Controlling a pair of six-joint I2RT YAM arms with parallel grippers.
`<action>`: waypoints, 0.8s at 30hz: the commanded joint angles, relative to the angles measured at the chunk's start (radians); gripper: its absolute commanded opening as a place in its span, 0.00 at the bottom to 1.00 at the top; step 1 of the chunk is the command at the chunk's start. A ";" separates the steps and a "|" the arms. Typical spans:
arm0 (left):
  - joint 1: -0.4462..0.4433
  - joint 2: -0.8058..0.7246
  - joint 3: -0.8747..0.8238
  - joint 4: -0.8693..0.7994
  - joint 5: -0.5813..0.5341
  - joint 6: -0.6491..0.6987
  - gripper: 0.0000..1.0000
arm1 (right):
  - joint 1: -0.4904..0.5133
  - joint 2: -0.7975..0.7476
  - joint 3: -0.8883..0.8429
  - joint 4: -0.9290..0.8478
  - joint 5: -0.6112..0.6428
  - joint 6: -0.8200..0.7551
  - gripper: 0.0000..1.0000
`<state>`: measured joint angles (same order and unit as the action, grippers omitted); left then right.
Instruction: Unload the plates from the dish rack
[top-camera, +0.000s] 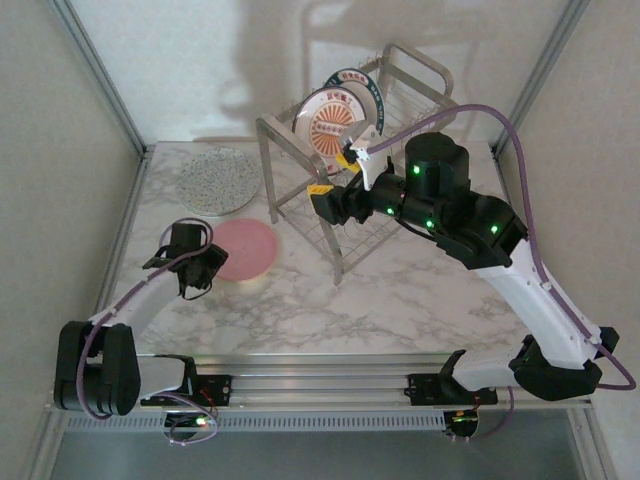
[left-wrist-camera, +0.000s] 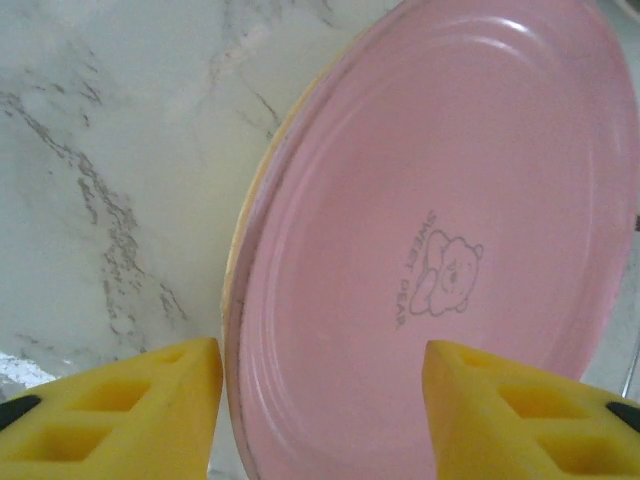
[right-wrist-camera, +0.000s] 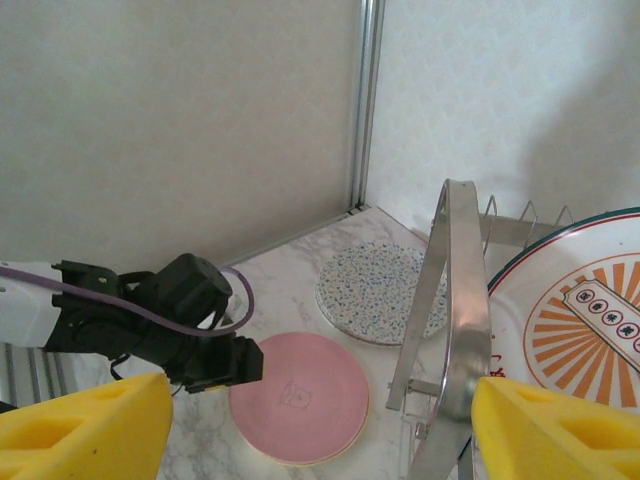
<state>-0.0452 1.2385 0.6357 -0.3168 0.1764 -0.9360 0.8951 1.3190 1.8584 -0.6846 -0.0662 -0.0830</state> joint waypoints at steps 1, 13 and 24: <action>-0.009 -0.045 0.044 -0.101 -0.039 0.022 0.59 | 0.008 0.003 0.007 0.032 0.035 -0.012 0.79; -0.009 -0.172 0.237 -0.249 -0.099 0.015 0.71 | -0.061 0.029 0.127 0.007 0.367 -0.079 0.82; -0.029 -0.149 0.629 -0.104 -0.009 0.085 0.70 | -0.406 0.138 0.266 0.022 0.110 0.185 0.84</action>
<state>-0.0563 1.0740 1.1824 -0.4915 0.1154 -0.8974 0.5461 1.4193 2.0918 -0.6910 0.1562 -0.0280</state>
